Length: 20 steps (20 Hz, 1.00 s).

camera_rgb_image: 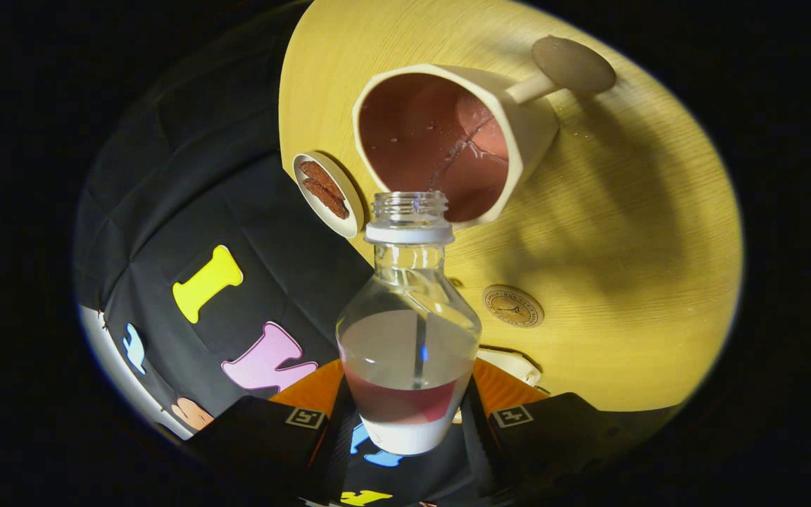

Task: Take the bottle from table, then pour the juice into the cup, finally place the bottle on the coaster

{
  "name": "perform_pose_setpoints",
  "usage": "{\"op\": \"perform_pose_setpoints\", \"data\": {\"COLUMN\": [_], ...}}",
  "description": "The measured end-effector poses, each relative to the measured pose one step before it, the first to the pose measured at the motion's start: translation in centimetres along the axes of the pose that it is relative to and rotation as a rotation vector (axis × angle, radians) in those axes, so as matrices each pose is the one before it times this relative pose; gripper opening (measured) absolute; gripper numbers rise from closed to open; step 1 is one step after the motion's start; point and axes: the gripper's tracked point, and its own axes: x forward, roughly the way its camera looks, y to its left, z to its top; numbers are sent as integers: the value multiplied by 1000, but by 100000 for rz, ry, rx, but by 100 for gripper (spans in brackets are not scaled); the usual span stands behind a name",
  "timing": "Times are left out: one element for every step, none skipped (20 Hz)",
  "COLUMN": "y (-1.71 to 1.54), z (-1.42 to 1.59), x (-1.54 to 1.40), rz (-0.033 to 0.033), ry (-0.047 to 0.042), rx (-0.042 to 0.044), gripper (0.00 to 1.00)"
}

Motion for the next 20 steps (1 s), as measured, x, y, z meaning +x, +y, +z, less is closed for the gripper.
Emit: {"op": "perform_pose_setpoints", "data": {"y": [146,203,358,444,382,629,427,101,139,404,519,542,139,209,224,77,-107,-71,-221,29], "z": [-19,-26,-39,10,60,245,107,-195,-148,-219,-298,-29,6,108,72,-52,-119,-114,25,32], "x": [-5,76,15,-75,-95,-279,-278,-193,-5,347,-64,-145,-192,-362,-201,-28,-2,31,-60,12], "rz": [163,390,459,611,1328,2004,1277,636,482,201,1218,1347,-52,-133,75,-140,-601,-413,-584,-382], "ry": [-98,-124,-97,148,8,-611,-171,346,95,858,1389,214,245,60,-26,488,495,244,-280,-45], "rx": [1201,1491,1765,1813,2136,2389,1895,1530,1270,1575,2391,1610,617,695,626,472,527,745,1302,1813], "gripper": [71,71,71,71,71,71,71,71,70,71,70,71,71,71,71,71,71,71,71,71]}}
